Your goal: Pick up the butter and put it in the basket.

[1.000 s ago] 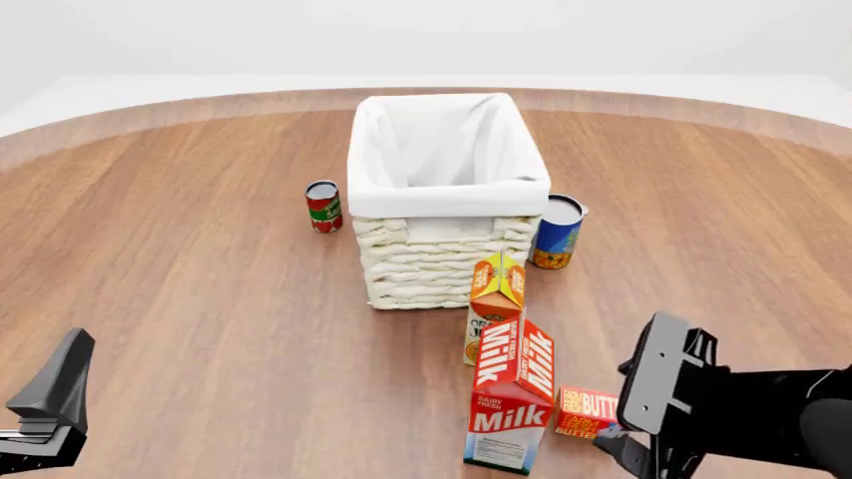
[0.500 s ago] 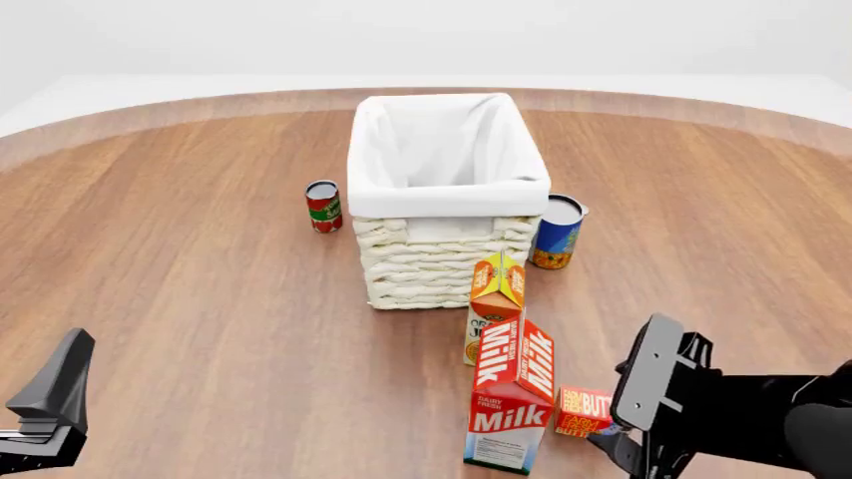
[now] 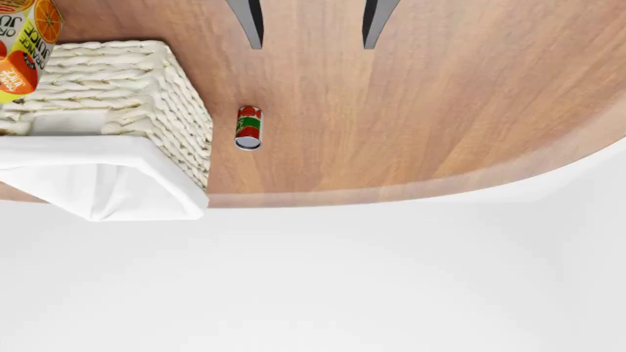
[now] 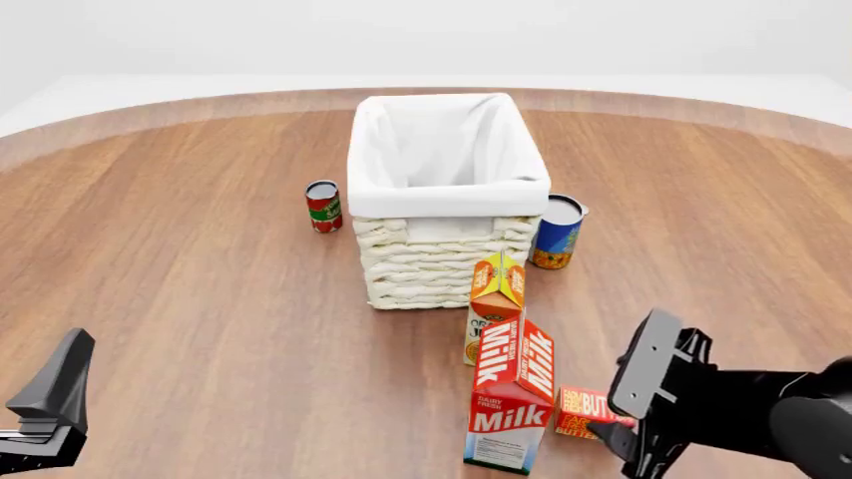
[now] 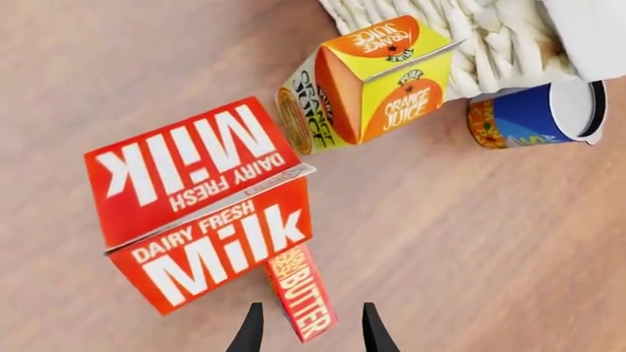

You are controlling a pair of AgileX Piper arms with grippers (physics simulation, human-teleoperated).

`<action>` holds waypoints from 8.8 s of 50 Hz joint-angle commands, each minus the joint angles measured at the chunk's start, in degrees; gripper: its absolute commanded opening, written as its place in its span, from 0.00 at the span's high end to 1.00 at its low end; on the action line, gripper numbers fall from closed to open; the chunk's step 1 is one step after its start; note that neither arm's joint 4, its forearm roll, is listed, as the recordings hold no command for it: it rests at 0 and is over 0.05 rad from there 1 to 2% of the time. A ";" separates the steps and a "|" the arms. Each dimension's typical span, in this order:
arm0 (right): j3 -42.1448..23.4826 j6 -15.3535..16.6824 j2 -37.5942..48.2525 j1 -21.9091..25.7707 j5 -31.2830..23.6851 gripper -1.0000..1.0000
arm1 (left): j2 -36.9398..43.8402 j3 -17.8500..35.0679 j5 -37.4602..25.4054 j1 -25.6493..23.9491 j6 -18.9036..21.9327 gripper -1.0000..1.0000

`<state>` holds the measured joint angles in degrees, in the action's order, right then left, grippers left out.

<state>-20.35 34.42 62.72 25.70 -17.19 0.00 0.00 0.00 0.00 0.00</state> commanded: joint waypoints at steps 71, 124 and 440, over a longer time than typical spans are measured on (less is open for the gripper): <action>-2.64 1.02 -3.91 -2.80 -3.60 1.00 | 0.00 0.00 0.00 0.00 0.00 0.00; -38.49 -16.96 -12.17 -1.05 -16.19 1.00 | 0.00 0.00 0.00 0.00 0.00 0.00; -70.28 -36.13 44.28 1.51 -1.20 0.00 | 0.00 0.00 0.00 0.00 0.00 0.00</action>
<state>-90.20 -1.82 107.54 27.58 -18.50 0.00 0.00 0.00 0.00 0.00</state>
